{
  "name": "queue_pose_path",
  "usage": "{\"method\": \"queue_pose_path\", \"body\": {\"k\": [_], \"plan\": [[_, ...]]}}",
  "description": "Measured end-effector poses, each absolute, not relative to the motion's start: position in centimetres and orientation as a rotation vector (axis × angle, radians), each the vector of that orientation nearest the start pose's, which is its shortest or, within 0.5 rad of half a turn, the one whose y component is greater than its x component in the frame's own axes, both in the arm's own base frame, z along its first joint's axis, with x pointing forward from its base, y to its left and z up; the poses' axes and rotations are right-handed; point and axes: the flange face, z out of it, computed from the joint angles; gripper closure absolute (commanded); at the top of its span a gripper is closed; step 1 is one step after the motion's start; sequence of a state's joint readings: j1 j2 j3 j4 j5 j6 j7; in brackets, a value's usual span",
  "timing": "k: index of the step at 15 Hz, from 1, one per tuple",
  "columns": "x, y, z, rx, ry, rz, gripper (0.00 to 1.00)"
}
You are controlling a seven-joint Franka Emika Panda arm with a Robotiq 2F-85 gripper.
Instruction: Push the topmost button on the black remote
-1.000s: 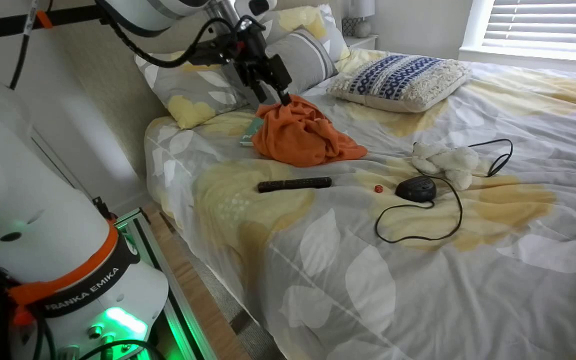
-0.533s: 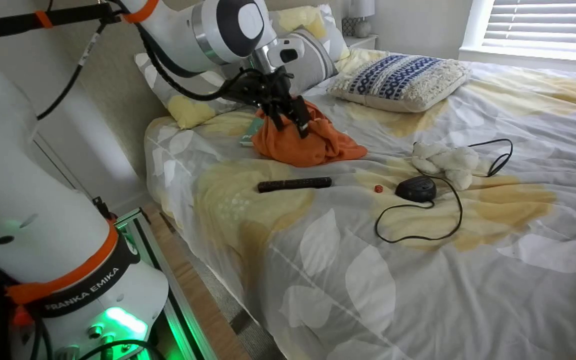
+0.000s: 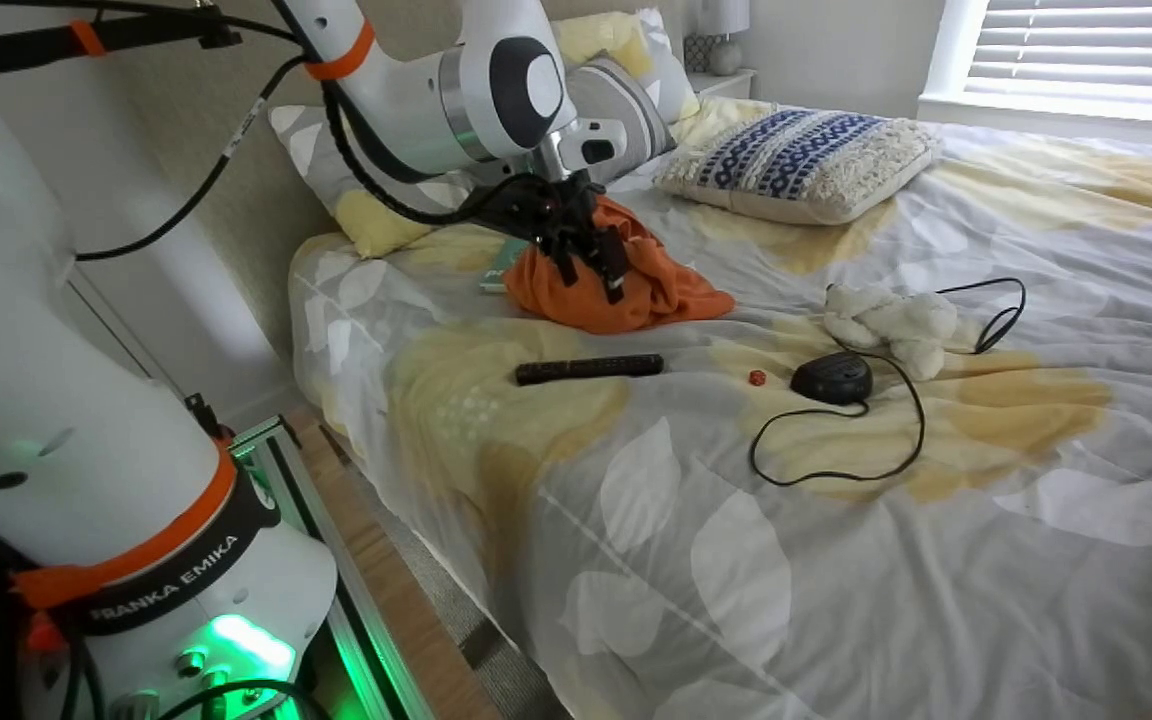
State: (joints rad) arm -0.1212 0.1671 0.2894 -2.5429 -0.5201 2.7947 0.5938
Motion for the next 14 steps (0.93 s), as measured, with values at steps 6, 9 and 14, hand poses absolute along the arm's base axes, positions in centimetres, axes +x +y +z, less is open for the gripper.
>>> {"method": "queue_pose_path", "body": {"k": [6, 9, 14], "plan": [[45.2, 10.4, 22.0, -3.234, -0.079, -0.246, 0.00], [45.1, 10.3, 21.7, -3.234, -0.075, -0.235, 0.25], [45.5, 8.4, 20.1, -3.256, 0.016, -0.202, 0.64]]}}
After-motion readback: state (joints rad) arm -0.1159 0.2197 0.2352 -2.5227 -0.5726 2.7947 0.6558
